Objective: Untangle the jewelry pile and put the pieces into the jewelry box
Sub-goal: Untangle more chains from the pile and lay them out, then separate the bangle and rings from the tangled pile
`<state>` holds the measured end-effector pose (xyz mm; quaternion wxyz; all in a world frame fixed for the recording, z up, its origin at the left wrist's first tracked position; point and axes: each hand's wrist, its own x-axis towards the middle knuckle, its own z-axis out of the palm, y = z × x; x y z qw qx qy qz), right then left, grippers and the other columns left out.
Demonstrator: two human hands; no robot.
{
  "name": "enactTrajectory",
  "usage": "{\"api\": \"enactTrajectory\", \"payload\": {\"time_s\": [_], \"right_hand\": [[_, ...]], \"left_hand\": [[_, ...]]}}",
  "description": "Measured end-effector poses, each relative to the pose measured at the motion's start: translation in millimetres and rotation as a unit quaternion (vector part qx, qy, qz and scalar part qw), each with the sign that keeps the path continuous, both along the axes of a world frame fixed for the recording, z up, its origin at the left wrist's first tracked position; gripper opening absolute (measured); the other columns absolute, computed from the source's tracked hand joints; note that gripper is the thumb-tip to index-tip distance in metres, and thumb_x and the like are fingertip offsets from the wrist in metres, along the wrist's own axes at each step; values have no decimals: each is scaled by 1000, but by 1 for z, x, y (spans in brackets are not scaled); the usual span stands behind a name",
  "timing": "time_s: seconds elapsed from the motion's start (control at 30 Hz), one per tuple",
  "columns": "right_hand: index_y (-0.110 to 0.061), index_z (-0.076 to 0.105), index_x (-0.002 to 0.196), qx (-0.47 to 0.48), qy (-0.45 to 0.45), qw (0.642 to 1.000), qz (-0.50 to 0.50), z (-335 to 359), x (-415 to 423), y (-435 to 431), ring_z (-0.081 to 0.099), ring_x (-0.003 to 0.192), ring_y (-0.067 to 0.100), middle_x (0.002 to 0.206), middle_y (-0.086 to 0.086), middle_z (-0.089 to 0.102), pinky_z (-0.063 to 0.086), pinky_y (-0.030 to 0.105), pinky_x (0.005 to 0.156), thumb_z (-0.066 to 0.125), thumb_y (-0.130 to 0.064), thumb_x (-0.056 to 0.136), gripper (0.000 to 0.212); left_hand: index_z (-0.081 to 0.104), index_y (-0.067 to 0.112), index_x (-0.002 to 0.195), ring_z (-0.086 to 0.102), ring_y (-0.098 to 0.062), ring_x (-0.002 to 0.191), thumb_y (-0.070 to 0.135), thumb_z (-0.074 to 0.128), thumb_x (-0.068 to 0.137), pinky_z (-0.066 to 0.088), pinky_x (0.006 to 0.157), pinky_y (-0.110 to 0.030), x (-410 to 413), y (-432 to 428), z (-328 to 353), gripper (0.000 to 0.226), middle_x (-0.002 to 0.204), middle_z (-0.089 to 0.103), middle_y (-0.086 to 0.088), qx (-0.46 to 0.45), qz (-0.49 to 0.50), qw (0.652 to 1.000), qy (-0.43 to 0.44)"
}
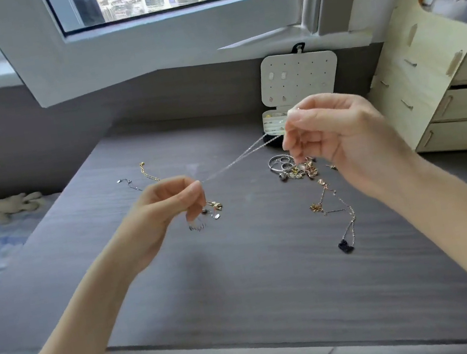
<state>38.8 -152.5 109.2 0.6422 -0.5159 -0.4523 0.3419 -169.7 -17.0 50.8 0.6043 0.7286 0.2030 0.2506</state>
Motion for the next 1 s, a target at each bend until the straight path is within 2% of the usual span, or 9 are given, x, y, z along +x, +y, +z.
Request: {"api": "enactTrajectory", "payload": {"time_s": [0.13, 0.23, 0.3, 0.4, 0.53, 0.67, 0.77, 0.87, 1.0], "right_hand": [[-1, 65, 71, -94, -160, 981, -50, -27, -32, 20, 55, 54, 15, 62, 10, 65, 42, 26, 51, 61, -6, 85, 16], [-9, 66, 67, -138, -297, 942, -73, -57, -57, 38, 56, 51, 15, 58, 4, 65, 43, 24, 53, 60, -15, 86, 21], [-9, 67, 72, -159, -372, 911, -83, -75, -70, 51, 58, 62, 18, 63, 1, 63, 45, 28, 59, 59, -20, 86, 20], [-14, 55, 67, -179, -468, 863, -67, -92, -83, 65, 54, 78, 25, 69, -3, 54, 37, 30, 63, 53, -27, 89, 26], [-15, 47, 72, -187, -564, 802, -60, -101, -88, 72, 56, 87, 30, 83, 5, 61, 32, 29, 64, 46, -33, 94, 28], [-19, 48, 78, -179, -612, 768, -58, -103, -81, 66, 59, 92, 27, 91, 3, 65, 31, 29, 64, 46, -44, 93, 29], [-23, 55, 85, -177, -613, 767, -72, -98, -74, 53, 59, 91, 23, 85, -2, 63, 30, 28, 64, 49, -52, 90, 30], [-24, 62, 88, -178, -592, 777, -114, -90, -57, 32, 60, 87, 21, 83, -3, 65, 32, 27, 65, 50, -50, 91, 28], [-24, 66, 84, -240, -558, 766, -211, -84, -10, -4, 60, 90, 21, 84, -4, 66, 36, 28, 68, 56, -44, 89, 23]], "left_hand": [[67, 18, 77, 42, -8, 67, 31, 60, 91, 30, 57, -13, -30, 36, 7, 21, 71, 48, 1, 81, 120, 983, 115], [68, 14, 86, 41, -18, 74, 25, 54, 95, 29, 52, -19, -44, 73, -1, 20, 81, 55, -4, 162, 182, 946, 212], [65, 18, 83, 45, -18, 70, 27, 57, 93, 31, 55, -24, -49, 92, -8, 15, 76, 57, 1, 223, 216, 914, 263], [61, 20, 87, 50, -17, 72, 25, 59, 90, 36, 60, -24, -48, 109, -20, 6, 76, 55, 8, 293, 226, 870, 326], [54, 22, 81, 55, -20, 81, 23, 66, 85, 34, 68, -27, -43, 120, -38, 12, 78, 55, 11, 310, 216, 857, 352], [57, 28, 78, 52, -25, 101, 30, 67, 84, 35, 87, -34, -43, 125, -47, 11, 95, 59, 2, 341, 231, 840, 354], [65, 26, 84, 49, -27, 108, 32, 67, 84, 31, 92, -35, -39, 123, -49, 7, 108, 58, -4, 354, 259, 834, 334], [65, 24, 83, 51, -24, 103, 30, 66, 85, 32, 87, -34, -24, 108, -40, 6, 98, 56, 1, 366, 269, 849, 270], [68, 20, 79, 55, -20, 85, 26, 67, 85, 41, 78, -32, 23, 71, -25, 9, 82, 56, 7, 362, 205, 886, 204]]}}
